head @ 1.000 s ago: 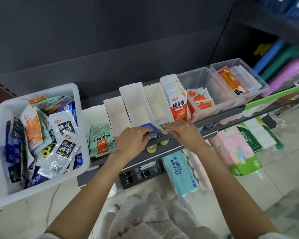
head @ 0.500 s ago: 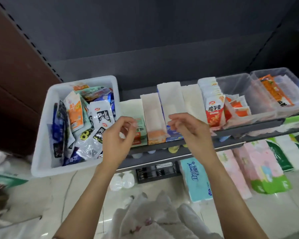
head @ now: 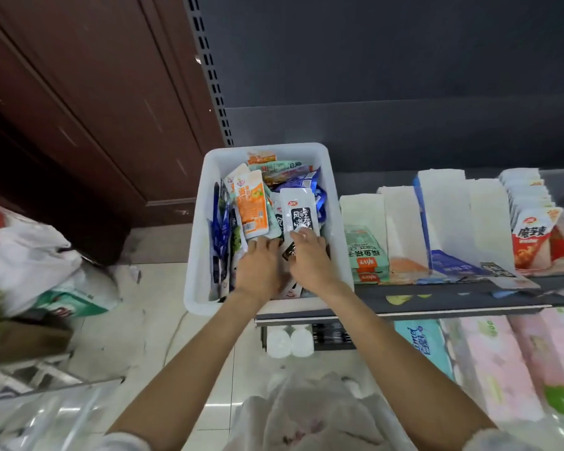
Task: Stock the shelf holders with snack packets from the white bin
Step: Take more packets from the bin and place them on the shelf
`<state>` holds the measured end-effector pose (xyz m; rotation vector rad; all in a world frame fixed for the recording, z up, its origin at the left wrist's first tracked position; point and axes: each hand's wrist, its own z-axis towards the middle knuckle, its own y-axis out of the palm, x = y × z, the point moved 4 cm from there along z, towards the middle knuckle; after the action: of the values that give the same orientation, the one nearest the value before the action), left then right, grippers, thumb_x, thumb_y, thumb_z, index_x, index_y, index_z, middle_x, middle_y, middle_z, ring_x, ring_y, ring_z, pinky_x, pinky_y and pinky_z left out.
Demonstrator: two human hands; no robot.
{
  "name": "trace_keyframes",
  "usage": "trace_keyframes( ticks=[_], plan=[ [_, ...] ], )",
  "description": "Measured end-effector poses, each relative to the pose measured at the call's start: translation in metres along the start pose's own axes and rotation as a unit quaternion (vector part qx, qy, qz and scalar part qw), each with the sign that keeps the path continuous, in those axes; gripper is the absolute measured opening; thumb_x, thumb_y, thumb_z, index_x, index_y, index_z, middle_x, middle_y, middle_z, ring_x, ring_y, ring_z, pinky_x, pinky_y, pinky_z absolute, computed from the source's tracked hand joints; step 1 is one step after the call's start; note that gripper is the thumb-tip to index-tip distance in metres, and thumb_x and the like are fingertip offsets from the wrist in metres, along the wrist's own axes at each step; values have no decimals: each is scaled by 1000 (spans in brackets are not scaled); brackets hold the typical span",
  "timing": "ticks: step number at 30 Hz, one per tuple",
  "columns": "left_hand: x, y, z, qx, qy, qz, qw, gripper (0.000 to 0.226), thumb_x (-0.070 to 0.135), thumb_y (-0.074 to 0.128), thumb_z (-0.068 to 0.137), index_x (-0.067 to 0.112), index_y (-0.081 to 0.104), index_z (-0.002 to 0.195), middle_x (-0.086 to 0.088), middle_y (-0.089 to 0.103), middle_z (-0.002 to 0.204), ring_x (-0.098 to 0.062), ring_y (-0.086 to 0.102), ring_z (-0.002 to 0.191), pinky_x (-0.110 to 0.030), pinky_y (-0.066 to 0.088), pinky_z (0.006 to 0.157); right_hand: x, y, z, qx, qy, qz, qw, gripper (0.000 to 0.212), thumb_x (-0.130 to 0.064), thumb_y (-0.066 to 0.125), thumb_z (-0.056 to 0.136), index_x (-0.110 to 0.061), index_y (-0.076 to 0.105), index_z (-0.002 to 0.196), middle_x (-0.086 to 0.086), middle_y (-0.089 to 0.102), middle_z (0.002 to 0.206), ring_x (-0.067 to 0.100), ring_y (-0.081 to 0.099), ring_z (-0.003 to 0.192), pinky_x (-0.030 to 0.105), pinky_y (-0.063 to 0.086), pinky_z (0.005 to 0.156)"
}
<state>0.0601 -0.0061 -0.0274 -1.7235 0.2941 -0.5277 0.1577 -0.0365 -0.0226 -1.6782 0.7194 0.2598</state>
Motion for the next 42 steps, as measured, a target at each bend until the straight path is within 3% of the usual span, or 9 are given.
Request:
trace_keyframes(
  ticks=[3,7,11,15,18,22,28,35,42],
  plan=[
    [5,3,6,-26,0,-7,1000,54,26,66,78,12,41,124,-10,50,117,-29,55,107,-35,47,77,3,-1,5,33,43,64,996,49,-12,51,91,-7,40,138,13,35,142,30,33,131,34,25,109],
    [1,-18,5,-10,19,-127,992,31,19,66,80,13,57,109,-8,67,99,-28,64,92,-31,45,70,4,-20,-4,99,54,184,977,41,-33,56,92,-14,45,126,1,53,117,18,56,105,36,48,92],
    [-5,-51,-14,156,135,-224,953,31,6,73,73,22,73,100,2,67,94,-18,60,86,-27,51,69,11,-59,-29,139,109,371,912,49,-42,61,88,-15,39,122,2,68,82,14,68,59,27,54,52],
    [6,-74,-29,322,350,-126,870,39,0,71,68,20,73,101,1,63,92,-17,48,86,-31,47,70,32,-82,-56,13,125,517,847,29,-15,69,84,-15,60,111,3,71,93,14,70,81,24,55,63],
    [28,-76,-28,287,402,-100,864,41,7,67,75,22,67,113,3,59,108,-20,48,98,-32,38,86,57,-95,-80,45,98,499,860,23,-13,69,83,-19,66,106,1,73,98,18,68,95,31,55,77],
    [89,-68,-28,150,409,-144,889,58,49,62,80,26,51,132,3,47,136,-17,40,123,-31,32,103,93,-131,-125,238,50,457,855,14,-7,69,83,-20,68,89,-4,73,84,14,66,82,34,55,74],
    [223,-70,-21,174,404,-287,851,31,34,60,84,20,68,111,1,61,111,-14,61,91,-30,52,78,151,-197,-206,410,-81,183,890,17,-12,63,86,-23,71,98,-15,68,91,3,62,86,19,48,76],
    [323,-17,24,99,347,-316,877,15,18,67,85,20,75,97,0,71,94,-16,65,79,-36,55,72,252,-214,-202,395,-58,33,916,35,3,49,88,-14,68,113,0,67,110,16,60,104,18,43,91],
    [328,31,49,0,260,-198,945,30,37,55,92,26,64,118,0,68,111,-19,57,105,-34,47,84,293,-197,-159,373,13,-1,928,26,-1,60,88,-15,69,109,7,72,93,26,67,78,26,47,64]
  ],
)
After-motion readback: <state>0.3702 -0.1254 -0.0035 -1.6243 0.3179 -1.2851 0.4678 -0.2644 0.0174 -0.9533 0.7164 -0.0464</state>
